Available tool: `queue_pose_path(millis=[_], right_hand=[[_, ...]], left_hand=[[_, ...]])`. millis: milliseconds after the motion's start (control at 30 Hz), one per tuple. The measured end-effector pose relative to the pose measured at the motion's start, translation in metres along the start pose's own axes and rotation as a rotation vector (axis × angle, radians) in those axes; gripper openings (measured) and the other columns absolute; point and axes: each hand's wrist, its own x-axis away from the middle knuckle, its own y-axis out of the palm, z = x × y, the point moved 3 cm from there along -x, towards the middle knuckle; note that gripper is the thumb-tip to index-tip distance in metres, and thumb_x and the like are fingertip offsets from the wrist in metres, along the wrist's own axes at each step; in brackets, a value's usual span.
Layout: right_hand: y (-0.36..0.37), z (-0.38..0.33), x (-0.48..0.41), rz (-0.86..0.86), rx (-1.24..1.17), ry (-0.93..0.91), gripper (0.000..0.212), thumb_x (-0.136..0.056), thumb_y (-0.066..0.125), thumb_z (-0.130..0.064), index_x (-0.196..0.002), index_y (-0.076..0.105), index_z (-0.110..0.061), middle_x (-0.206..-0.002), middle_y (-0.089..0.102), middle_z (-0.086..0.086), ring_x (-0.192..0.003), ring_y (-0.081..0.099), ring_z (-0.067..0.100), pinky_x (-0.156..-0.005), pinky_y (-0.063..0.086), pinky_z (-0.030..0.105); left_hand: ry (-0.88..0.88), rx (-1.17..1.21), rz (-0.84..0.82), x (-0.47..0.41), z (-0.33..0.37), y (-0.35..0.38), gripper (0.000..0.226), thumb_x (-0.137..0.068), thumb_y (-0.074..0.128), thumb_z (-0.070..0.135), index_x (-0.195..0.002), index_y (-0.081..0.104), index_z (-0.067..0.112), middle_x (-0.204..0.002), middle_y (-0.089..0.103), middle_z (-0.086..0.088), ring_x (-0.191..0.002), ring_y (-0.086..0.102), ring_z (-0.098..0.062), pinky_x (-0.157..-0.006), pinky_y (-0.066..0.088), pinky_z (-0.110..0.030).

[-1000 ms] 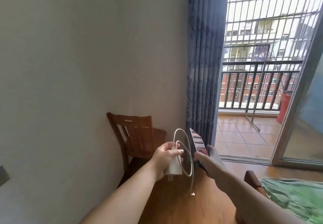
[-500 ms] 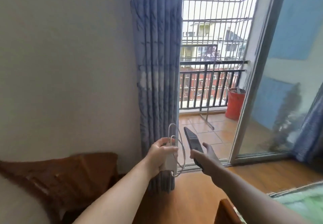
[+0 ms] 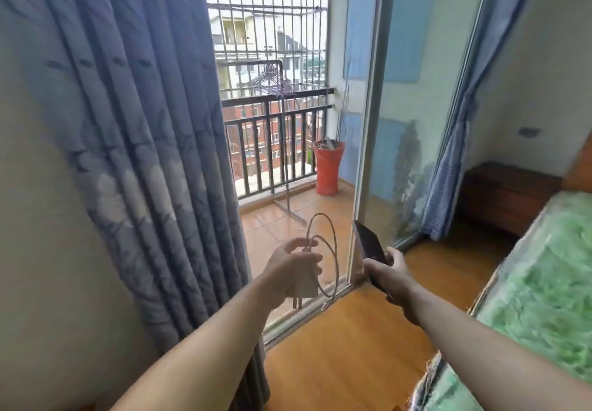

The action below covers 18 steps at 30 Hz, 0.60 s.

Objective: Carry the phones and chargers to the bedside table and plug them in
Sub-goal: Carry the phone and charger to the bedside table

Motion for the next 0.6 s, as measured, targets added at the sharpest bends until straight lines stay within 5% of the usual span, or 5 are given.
queue_pose_path(millis=[133,333,467,600], right_hand=[[-0.019,0.007,-0.071,0.114,-0.062,0.063,0.104,-0.052,0.066,-0.045,-0.145,0.021,-0.028,-0.129,0.049,0.011,-0.103,0.054,0.024,-0.058,0.037,0.028],[-0.033,-0.015,-0.207,0.147,-0.23,0.059,0.107,-0.05,0.065,-0.043,-0.146,0.019,-0.03,-0.127,0.051,0.012,-0.099,0.054,0.026,-0.058,0.038,0.03],[-0.066,-0.041,-0.28,0.211,-0.291,0.054,0.111,-0.046,0.066,-0.042,-0.145,0.021,-0.024,-0.121,0.054,0.016,-0.069,0.047,0.016,-0.049,0.033,0.028],[-0.114,-0.045,-0.33,0.324,-0.323,0.089,0.097,-0.049,0.065,-0.043,-0.138,0.031,-0.025,-0.106,0.054,0.008,-0.067,0.047,0.014,-0.044,0.033,0.023]], left_hand=[[0.001,-0.03,-0.099,-0.079,0.013,0.028,0.027,-0.079,0.075,0.009,-0.101,0.067,0.022,-0.095,0.068,-0.013,-0.063,0.071,-0.015,-0.055,0.058,-0.031],[-0.018,-0.14,-0.151,-0.213,0.038,0.071,0.016,-0.08,0.077,0.023,-0.093,0.069,0.028,-0.08,0.074,-0.004,-0.063,0.072,-0.015,-0.056,0.058,-0.031],[-0.025,-0.221,-0.132,-0.303,0.06,0.108,0.011,-0.08,0.075,0.032,-0.088,0.068,0.033,-0.094,0.073,-0.01,-0.078,0.072,-0.023,-0.075,0.061,-0.047],[-0.038,-0.181,-0.206,-0.369,0.08,0.154,0.011,-0.086,0.072,0.024,-0.095,0.066,0.021,-0.084,0.07,-0.009,-0.061,0.068,-0.017,-0.055,0.059,-0.031]])
